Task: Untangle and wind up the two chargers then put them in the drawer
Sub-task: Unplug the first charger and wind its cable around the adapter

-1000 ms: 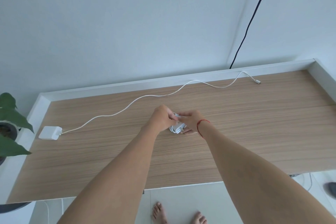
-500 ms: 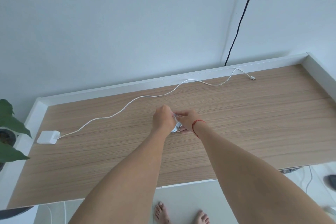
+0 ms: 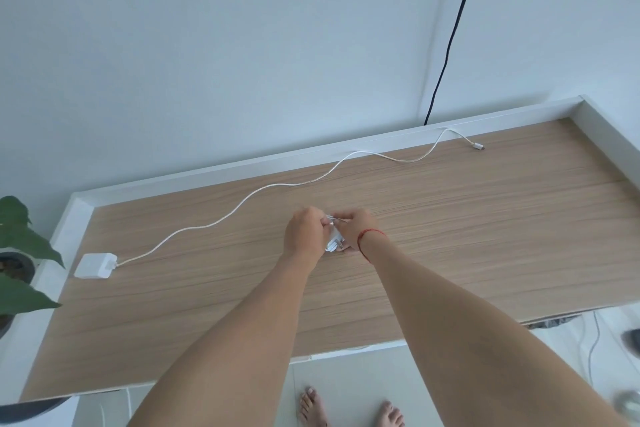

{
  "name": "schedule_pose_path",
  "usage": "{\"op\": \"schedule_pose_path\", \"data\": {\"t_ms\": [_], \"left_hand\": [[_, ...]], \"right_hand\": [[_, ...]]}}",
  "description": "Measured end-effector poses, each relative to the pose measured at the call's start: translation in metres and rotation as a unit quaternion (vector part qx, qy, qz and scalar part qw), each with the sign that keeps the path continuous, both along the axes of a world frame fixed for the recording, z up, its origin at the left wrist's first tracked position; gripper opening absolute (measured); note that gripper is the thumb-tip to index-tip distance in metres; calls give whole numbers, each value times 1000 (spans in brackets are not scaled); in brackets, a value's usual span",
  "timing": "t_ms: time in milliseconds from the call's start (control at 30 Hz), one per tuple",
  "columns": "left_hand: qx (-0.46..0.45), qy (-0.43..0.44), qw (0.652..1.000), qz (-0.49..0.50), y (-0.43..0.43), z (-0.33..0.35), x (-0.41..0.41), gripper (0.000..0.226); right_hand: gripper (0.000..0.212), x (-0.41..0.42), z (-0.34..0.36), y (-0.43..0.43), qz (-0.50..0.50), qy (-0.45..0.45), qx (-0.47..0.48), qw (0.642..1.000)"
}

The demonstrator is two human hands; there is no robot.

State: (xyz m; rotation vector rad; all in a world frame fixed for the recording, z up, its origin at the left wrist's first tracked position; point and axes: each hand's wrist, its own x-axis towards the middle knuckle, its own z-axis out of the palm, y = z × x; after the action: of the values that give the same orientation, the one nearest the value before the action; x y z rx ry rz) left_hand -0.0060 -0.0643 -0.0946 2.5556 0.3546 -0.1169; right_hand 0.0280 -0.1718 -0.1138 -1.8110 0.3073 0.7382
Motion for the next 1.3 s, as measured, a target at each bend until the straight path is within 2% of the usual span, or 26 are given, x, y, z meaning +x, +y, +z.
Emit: {"op": "schedule_pose_path", "data": {"t_ms": [267,467,600,767,900,1033,1233,1300], "left_hand": [[-63,-4,997,-37,13,-3,-4,17],[-116,-41,989,76,-1,-11,1,11],[-149,-50,984,84,-1,-15,0,11],[-163,-58,982,76,5,-17,-14,32],[-245,-46,960,131,11,-12,-17,49],[-273,-49,951,134,16,-13,-16,26],[-222,-68,967,108,22,-20,-28,5],[-222,-47,969,98,27,-24,-34,9]], "right_hand": [[27,0,-6,-3,-13,2,23,1000],[28,-2,-12,-4,-23,-5,23,999],[27,-1,-14,-5,-24,4,24,999],[26,-1,-11,-5,-35,12,24,999],[26,-3,-13,-4,-37,4,22,999],[27,-2,-12,-3,-31,6,11,999],[38,0,-6,4,1,-46,-59,997],[40,0,-9,8,-11,-52,-78,996]]}}
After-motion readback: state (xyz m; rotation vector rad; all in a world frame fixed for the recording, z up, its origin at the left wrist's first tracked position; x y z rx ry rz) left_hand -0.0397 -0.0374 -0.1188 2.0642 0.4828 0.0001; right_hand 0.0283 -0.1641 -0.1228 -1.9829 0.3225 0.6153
